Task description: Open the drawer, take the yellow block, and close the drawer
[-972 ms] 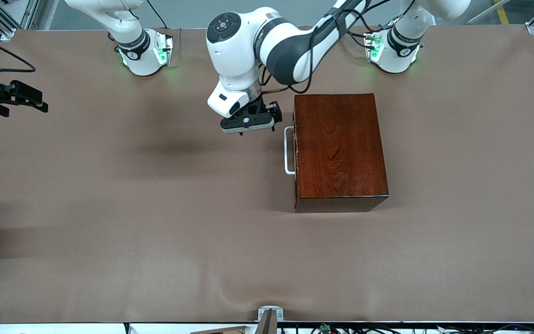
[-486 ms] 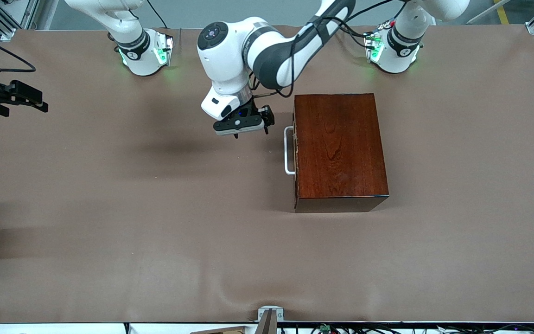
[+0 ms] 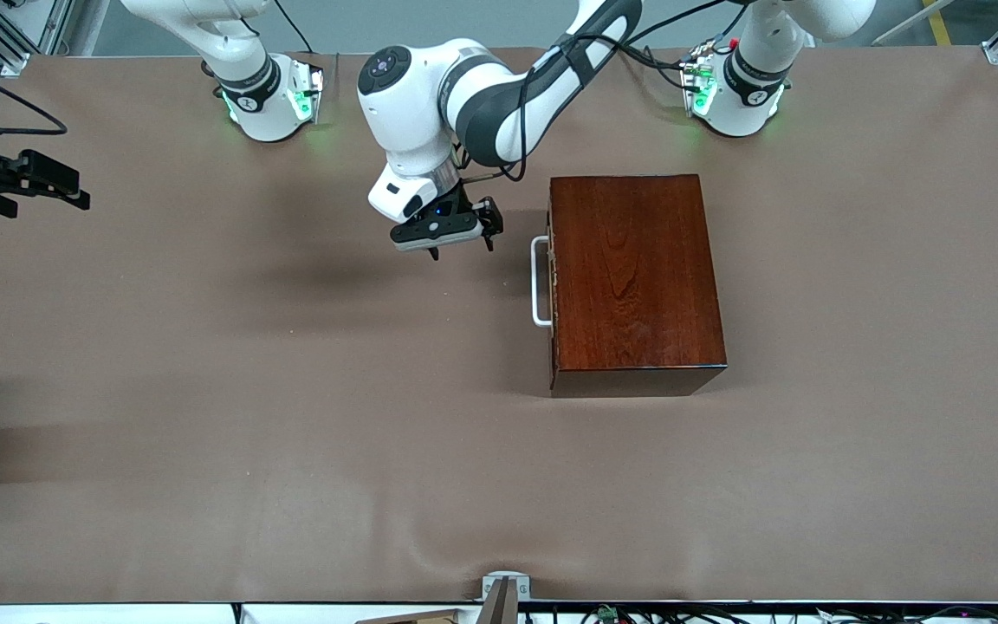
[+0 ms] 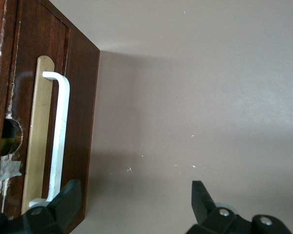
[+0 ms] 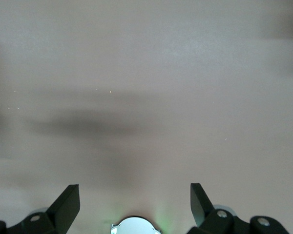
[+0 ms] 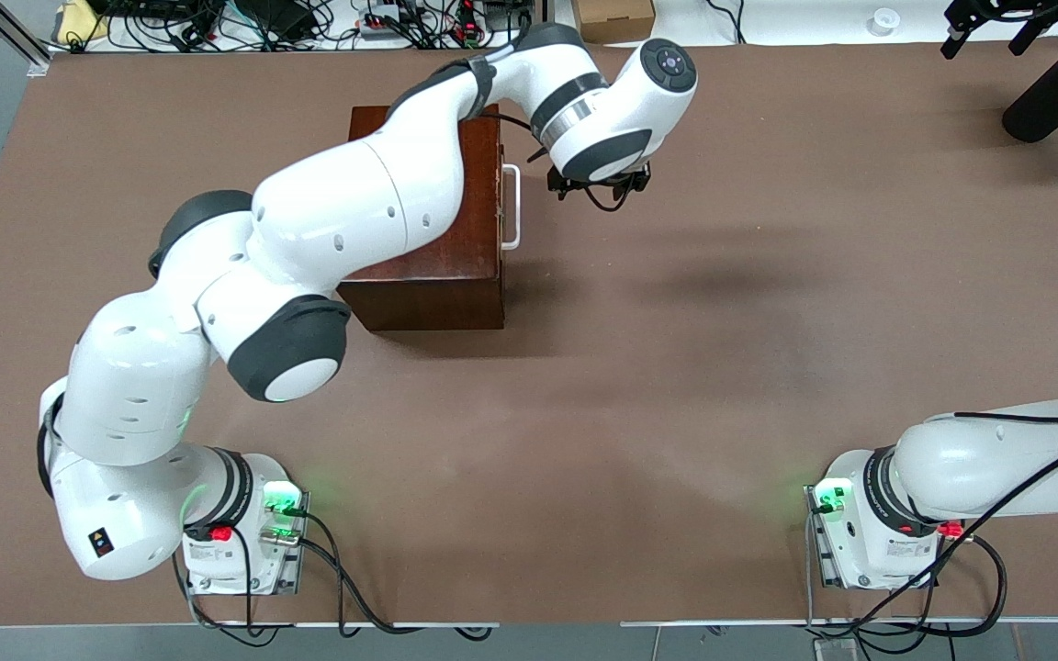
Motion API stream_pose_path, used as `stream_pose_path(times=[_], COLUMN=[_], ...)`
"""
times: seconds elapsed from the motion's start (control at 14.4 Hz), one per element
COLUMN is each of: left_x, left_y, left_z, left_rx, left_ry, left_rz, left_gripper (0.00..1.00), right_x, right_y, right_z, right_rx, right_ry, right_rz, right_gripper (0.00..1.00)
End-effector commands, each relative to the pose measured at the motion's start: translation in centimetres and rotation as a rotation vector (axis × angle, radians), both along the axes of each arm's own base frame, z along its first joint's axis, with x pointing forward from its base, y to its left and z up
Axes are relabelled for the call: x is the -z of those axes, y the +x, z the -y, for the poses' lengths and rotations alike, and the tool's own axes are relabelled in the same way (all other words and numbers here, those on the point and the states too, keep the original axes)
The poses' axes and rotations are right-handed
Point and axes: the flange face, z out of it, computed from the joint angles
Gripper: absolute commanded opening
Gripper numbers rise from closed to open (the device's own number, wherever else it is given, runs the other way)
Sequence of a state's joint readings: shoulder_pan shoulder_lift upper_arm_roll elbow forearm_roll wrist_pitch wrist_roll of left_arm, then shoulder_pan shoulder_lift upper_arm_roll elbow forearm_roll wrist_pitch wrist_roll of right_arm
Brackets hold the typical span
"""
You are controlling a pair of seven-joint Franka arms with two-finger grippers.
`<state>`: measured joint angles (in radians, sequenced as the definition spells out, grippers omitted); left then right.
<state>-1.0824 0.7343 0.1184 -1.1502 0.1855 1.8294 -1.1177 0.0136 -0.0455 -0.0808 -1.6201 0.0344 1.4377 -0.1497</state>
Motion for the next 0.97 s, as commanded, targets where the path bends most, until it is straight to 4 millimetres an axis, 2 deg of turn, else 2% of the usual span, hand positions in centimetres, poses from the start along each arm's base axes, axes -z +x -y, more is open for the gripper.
stream_pose_path(times=[0.0, 0.28, 0.56, 0.9], left_x=[0.9, 2.4, 3.8, 4.9], left_y=[-0.1, -0.4, -0.4, 1.0], left_z=[0.8, 0.1, -1.1, -3.2], left_rx=[0.003, 0.033, 0.099, 0.098], left_ry=[0.029, 0.141, 0.245, 0.321], left_rz=[0.052, 0.071, 0.017, -0.015], left_gripper=[1.0, 1.0, 1.0, 1.0], right_x=[-0.2, -0.2, -0.3, -0.2], right_y=[-0.7, -0.7, -0.7, -0.7], right_z=[0.2, 0.2, 0.2, 0.2], right_rx=[0.0, 0.0, 0.001, 0.001], right_ry=[-0.005, -0.005, -0.005, -0.005], right_rz=[0.002, 0.002, 0.003, 0.002], right_gripper=[1.0, 1.0, 1.0, 1.0])
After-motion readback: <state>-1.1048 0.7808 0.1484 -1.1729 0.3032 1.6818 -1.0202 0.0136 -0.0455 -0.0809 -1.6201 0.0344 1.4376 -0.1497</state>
